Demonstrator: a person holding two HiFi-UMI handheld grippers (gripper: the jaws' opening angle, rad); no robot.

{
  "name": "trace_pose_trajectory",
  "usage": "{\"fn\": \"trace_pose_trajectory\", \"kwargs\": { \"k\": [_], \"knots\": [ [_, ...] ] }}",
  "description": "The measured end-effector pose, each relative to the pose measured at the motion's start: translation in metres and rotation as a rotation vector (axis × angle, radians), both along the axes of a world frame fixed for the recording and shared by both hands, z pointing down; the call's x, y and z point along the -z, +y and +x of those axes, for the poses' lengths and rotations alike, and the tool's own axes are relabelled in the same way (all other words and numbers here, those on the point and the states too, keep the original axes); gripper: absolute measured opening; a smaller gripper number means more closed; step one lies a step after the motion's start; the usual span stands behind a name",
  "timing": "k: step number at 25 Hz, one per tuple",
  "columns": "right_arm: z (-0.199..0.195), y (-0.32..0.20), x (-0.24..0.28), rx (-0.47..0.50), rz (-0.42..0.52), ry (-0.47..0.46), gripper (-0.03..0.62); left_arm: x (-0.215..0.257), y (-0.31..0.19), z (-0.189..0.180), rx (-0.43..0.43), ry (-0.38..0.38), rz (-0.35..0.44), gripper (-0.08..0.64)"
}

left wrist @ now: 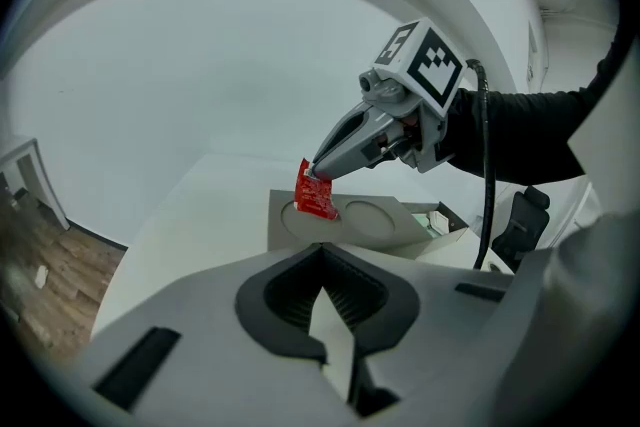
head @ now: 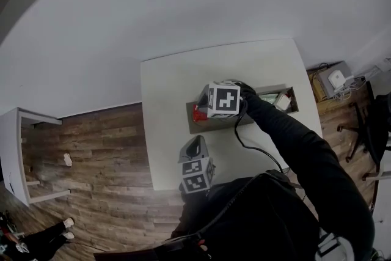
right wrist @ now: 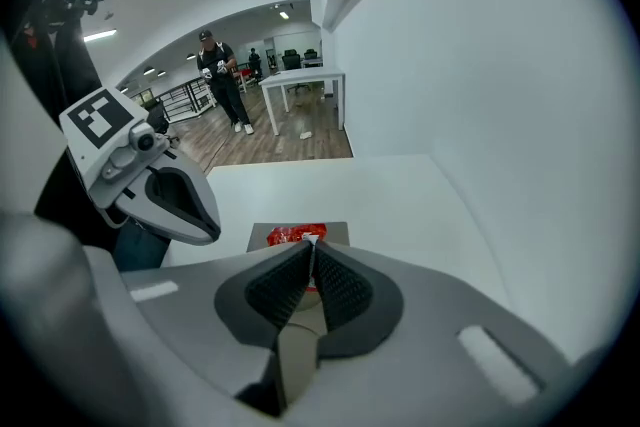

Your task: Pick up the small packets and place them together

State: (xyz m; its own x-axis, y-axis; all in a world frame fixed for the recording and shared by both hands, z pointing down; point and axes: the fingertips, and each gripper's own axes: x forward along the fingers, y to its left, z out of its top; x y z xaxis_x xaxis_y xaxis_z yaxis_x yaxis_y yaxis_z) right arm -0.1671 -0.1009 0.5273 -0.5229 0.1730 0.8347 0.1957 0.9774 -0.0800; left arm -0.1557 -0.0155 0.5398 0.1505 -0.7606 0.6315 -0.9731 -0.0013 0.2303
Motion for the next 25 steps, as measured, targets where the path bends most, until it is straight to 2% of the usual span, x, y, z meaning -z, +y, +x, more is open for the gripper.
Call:
{"fn": "trace_pose_trajectory", "kwargs": {
  "k": [10,15,23,25],
  "knots": [
    [-0.033,-0.003,-0.024,0.026,0.030,0.118,0.020,-0.012,0.017,-0.020,0.011,0.021,-0.032,0.000],
    [-0.031,-0.002,-0.033,0.012,0.036,0.170,0.020,-0.014,0.016,-0.023,0.008,0.023,-0.023,0.000],
    [-0.032,-0.003,-0.033,-0.005,0.017,0.145,0.029,-0.011,0.016,-0.024,0.008,0.019,-0.006,0.001],
    [-0.029,0.000,-0.034,0.001,0.008,0.152,0.068,-0.009,0.016,-0.023,0.012,0.020,-0.010,0.000]
  ]
}}
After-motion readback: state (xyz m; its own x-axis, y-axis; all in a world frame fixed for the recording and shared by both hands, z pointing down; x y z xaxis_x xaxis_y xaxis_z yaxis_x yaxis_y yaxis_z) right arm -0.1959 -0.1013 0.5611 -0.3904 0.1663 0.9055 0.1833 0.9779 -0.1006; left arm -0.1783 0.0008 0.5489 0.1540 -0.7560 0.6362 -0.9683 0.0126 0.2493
